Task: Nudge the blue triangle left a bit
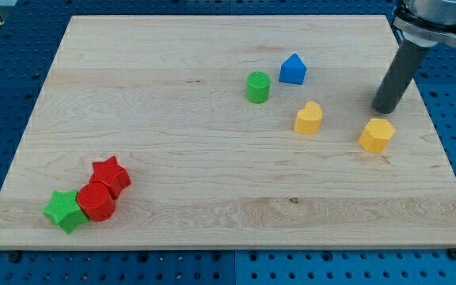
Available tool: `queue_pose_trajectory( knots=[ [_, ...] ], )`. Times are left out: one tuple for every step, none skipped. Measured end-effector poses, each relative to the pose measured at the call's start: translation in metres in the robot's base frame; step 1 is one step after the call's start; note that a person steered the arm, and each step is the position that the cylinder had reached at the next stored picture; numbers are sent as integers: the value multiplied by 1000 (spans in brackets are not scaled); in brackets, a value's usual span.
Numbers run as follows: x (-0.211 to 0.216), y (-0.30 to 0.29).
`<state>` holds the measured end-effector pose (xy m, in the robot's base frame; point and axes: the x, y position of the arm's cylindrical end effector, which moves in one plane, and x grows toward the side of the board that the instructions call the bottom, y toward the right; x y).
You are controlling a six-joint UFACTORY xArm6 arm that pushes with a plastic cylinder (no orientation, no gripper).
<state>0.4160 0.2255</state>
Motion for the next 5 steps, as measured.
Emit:
queue_pose_trajectory(
  knots=[
    [4,-7],
    [47,8],
    [47,49],
    [34,73],
    [23,73]
  ],
)
